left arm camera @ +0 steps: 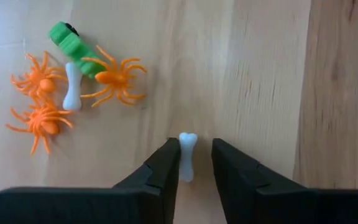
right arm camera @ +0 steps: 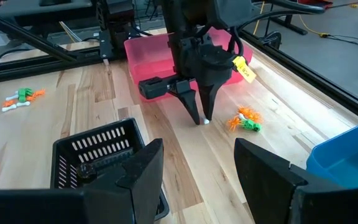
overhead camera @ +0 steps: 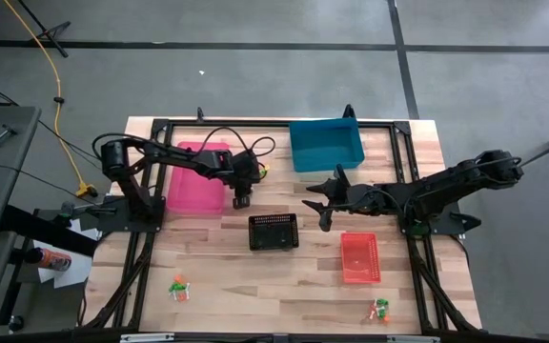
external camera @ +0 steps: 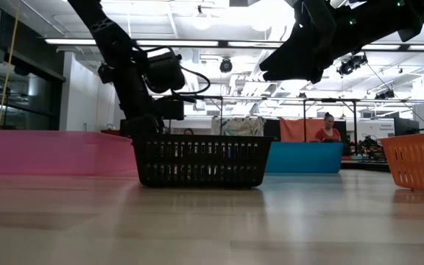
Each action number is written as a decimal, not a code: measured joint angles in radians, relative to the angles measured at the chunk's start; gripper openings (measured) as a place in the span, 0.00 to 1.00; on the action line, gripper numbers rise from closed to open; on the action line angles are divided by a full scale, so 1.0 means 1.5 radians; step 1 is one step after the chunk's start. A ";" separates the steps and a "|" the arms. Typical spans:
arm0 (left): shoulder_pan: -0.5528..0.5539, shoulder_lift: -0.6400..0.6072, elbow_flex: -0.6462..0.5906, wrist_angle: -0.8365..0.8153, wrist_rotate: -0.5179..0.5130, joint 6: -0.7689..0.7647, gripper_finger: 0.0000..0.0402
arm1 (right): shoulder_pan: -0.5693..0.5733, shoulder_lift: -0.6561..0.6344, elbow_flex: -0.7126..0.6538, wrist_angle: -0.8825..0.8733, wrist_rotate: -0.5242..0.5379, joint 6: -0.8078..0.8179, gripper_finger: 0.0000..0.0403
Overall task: Sort Halloween decoration
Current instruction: Put the white bone toy into the blue bin
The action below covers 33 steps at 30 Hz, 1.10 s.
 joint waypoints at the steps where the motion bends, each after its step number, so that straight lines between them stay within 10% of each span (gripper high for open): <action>1: 0.000 0.005 0.000 0.000 0.001 0.000 0.19 | 0.000 0.000 0.000 0.000 0.000 0.000 0.48; 11: -0.001 0.013 0.000 -0.001 0.001 0.000 0.01 | 0.000 0.000 0.000 0.000 0.000 0.000 0.48; 33: -0.001 -0.004 -0.002 -0.004 -0.028 -0.004 0.00 | 0.000 0.000 0.000 -0.006 0.000 0.005 0.48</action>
